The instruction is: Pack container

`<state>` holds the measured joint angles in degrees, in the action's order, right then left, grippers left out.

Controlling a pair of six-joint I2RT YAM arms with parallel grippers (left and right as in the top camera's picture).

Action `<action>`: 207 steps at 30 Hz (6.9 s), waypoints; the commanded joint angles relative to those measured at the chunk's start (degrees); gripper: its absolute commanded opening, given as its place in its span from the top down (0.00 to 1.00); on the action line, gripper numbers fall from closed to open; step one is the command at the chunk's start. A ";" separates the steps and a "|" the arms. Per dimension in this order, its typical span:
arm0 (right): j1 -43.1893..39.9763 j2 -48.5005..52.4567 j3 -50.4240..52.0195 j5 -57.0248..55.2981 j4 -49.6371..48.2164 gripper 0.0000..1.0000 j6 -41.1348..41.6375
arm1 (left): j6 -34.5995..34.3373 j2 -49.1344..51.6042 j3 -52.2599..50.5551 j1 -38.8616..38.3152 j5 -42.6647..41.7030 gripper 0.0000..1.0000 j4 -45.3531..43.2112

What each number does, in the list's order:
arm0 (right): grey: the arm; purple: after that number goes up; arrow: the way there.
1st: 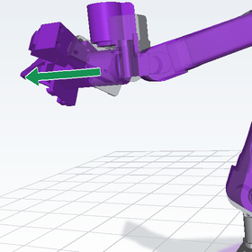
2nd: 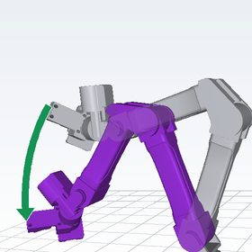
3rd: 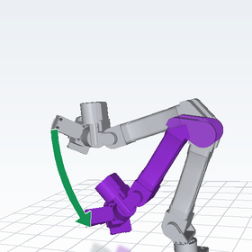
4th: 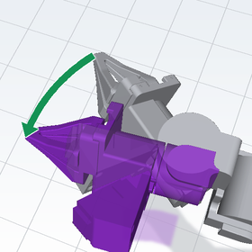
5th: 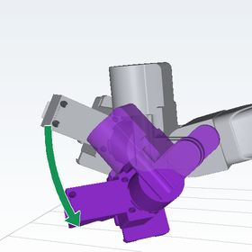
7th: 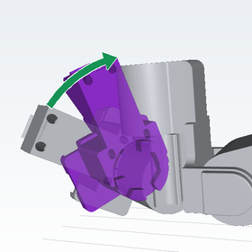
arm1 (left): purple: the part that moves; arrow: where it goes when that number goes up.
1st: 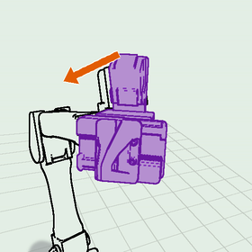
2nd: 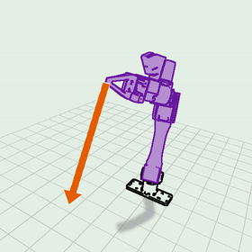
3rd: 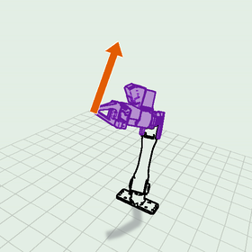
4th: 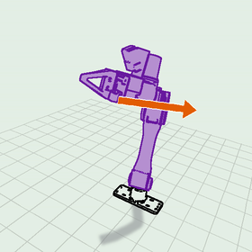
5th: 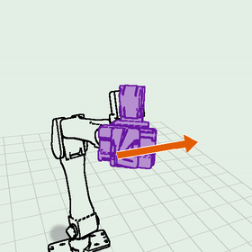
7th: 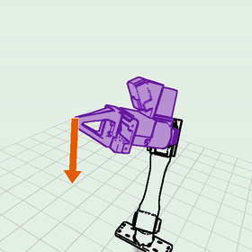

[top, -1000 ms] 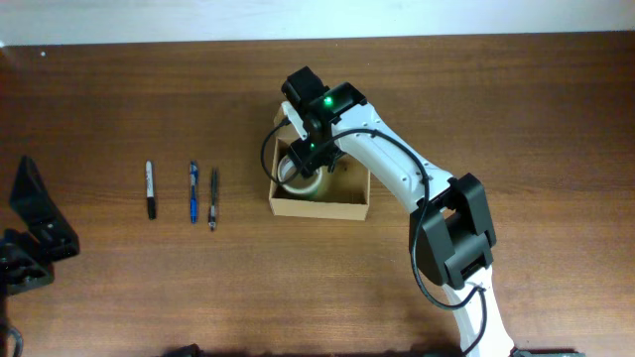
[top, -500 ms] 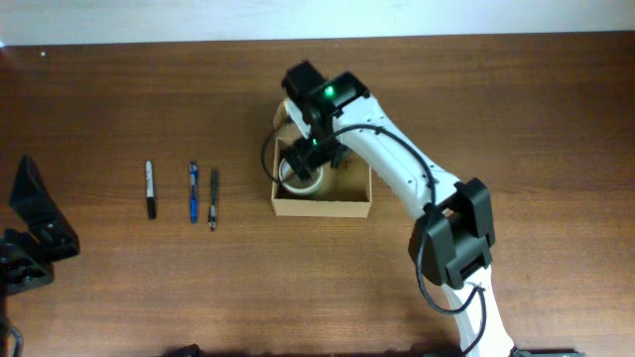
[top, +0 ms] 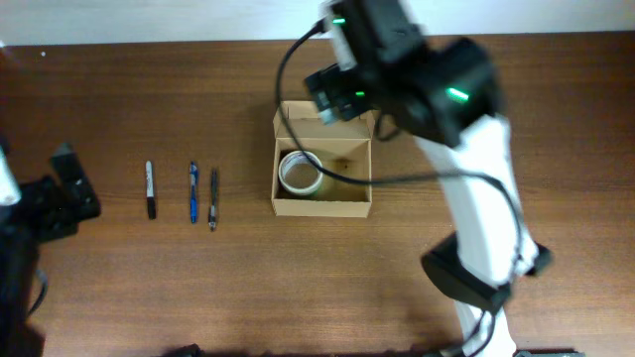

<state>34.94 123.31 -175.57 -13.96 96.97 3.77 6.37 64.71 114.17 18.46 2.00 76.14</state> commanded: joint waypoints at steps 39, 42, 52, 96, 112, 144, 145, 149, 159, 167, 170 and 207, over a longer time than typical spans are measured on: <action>-0.17 -53.37 52.26 -20.31 0.35 0.01 21.46 | 3.93 11.89 -44.48 0.35 -6.67 0.06 -17.11; -0.17 -53.33 52.26 -21.03 0.35 0.01 20.02 | 5.31 12.09 -48.30 0.35 -5.51 0.06 -22.77; -0.17 -53.31 52.26 -24.70 0.35 0.01 17.66 | 10.47 24.00 -55.25 0.46 -2.62 0.02 -38.84; -0.17 -52.43 52.26 -18.75 0.35 0.01 17.68 | -0.76 45.79 -52.57 0.50 1.20 0.24 -49.16; -0.17 -52.43 52.26 -15.47 0.35 0.01 17.68 | -0.83 53.22 -32.04 3.08 -1.25 0.28 -31.58; -0.17 -52.43 52.26 -13.16 0.35 0.01 17.68 | 0.63 57.22 -26.10 3.08 -4.15 0.38 -26.38; -0.17 -52.43 52.26 -13.16 0.35 0.01 17.68 | 0.83 57.22 -26.10 3.08 -4.17 0.38 -26.47; -0.17 -52.43 52.26 -13.11 0.35 0.01 17.68 | 0.79 57.22 -26.10 3.08 -4.17 0.46 -26.38; -0.17 -52.46 52.26 -12.09 0.35 0.01 17.68 | -0.74 57.22 -26.10 3.08 -4.15 0.49 -23.52; -0.17 -52.46 52.26 -11.67 0.35 0.01 17.68 | -0.74 57.46 -26.12 3.08 -4.13 0.50 -23.41; -0.17 -52.43 52.26 -11.67 0.35 0.01 17.68 | -0.74 58.53 -26.12 3.08 -3.69 0.50 -23.34; -0.17 -52.43 52.26 -11.78 0.35 0.01 17.68 | -0.70 61.66 -25.03 2.93 -3.63 0.98 -23.78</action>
<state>34.92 70.81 -123.52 -25.91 96.97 21.82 5.76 123.39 88.64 21.50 0.75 52.73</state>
